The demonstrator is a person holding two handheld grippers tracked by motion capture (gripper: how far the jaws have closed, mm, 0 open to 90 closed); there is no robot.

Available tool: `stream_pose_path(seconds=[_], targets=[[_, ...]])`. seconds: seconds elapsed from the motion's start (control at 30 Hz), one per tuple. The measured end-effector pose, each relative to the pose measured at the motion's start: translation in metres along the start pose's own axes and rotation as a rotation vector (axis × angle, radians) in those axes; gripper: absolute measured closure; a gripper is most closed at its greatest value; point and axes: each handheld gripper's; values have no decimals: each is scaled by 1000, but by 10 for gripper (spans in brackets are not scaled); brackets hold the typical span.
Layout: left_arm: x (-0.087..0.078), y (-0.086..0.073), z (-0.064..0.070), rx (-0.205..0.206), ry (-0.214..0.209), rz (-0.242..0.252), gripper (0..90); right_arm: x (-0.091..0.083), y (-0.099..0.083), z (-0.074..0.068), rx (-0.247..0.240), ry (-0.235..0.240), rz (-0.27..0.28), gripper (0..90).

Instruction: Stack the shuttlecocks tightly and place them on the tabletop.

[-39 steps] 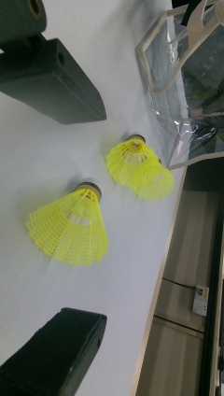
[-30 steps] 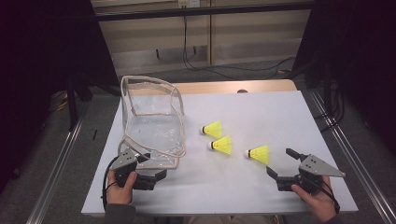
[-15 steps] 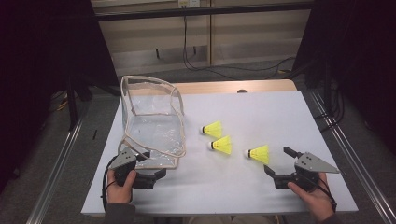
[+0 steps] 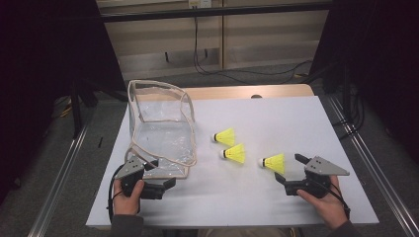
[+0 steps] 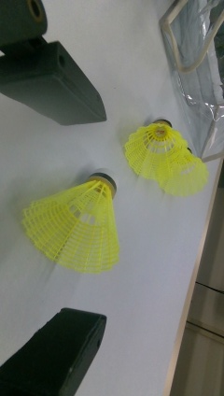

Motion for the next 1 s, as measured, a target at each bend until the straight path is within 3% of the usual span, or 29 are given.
stream_pose_path(seconds=[0.13, 0.7, 1.0], targets=[[0, 0, 0, 0, 4, 1, 28, 4, 1, 2, 2, 17, -35, 56], [0, 0, 0, 8, 5, 3, 26, 11, 8, 4, 6, 94, -80, 441], [-1, -1, 1, 12, 9, 3, 26, 16, 9, 5, -1, 111, -101, 535]])
Point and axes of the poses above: each handheld gripper's, and its own axes: x roughly forward along the jaws, y roughly out of its top, z roughly to its right, and after that the axes turned 11 degrees about -z, right-handed
